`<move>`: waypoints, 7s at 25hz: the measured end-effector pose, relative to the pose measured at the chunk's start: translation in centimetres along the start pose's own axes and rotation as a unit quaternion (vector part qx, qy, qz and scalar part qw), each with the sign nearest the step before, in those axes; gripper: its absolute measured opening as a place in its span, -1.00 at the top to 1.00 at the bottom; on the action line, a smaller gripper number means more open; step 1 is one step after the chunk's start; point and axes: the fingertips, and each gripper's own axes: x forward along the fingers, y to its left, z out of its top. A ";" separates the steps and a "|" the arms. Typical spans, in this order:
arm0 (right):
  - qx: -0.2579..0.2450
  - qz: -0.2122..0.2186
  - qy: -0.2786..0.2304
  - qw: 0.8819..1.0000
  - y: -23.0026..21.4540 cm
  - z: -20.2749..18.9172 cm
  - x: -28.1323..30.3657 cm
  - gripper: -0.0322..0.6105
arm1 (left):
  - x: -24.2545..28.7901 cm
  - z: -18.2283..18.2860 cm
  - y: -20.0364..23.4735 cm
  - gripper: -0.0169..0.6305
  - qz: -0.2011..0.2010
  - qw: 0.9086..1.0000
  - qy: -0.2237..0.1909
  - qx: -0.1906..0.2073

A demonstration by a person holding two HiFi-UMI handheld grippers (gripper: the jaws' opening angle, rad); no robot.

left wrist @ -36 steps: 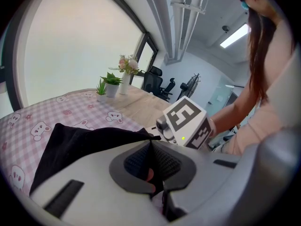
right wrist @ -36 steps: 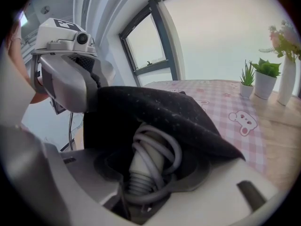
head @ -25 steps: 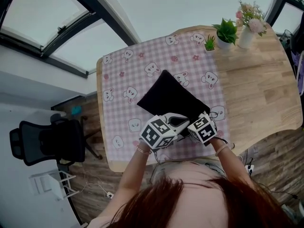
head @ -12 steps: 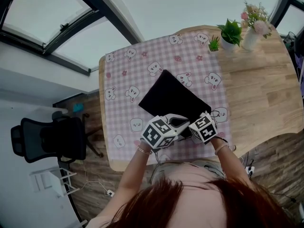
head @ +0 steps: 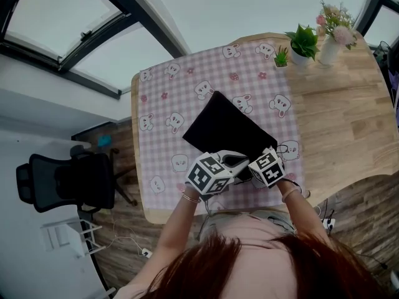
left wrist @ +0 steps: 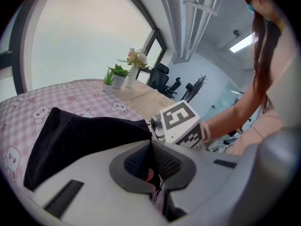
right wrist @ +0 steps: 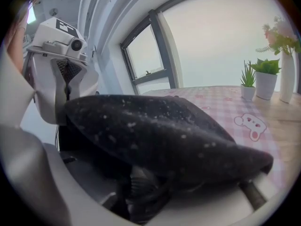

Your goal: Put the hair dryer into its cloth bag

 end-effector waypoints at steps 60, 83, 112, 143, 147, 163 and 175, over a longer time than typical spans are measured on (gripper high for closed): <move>0.034 -0.075 -0.049 0.995 -0.1 -2.6 -10.7 0.31 | 3.7 -3.0 -2.4 0.50 0.045 0.996 -0.022 -0.078; 0.044 -0.032 -0.079 0.995 -1.7 -3.0 -12.7 0.44 | 3.6 -1.2 -3.5 0.45 0.155 0.979 -0.112 -0.073; -0.009 -0.139 -0.204 0.969 2.5 1.9 -20.8 0.90 | -7.3 0.7 -9.0 0.89 0.247 0.937 -0.248 0.011; -0.087 -0.191 -0.337 0.918 16.6 10.5 -35.6 0.90 | -21.8 3.7 -22.8 0.89 0.278 0.870 -0.399 0.080; -0.090 -0.178 -0.351 0.915 18.6 11.0 -37.2 0.90 | -22.7 3.5 -24.1 0.89 0.289 0.868 -0.393 0.089; -0.095 -0.157 -0.352 0.918 22.7 8.5 -40.8 0.90 | -24.0 -0.6 -29.0 0.89 0.311 0.860 -0.391 0.102; -0.118 -0.160 -0.359 0.912 24.3 7.9 -42.0 0.90 | -24.1 -1.6 -31.0 0.89 0.321 0.857 -0.386 0.115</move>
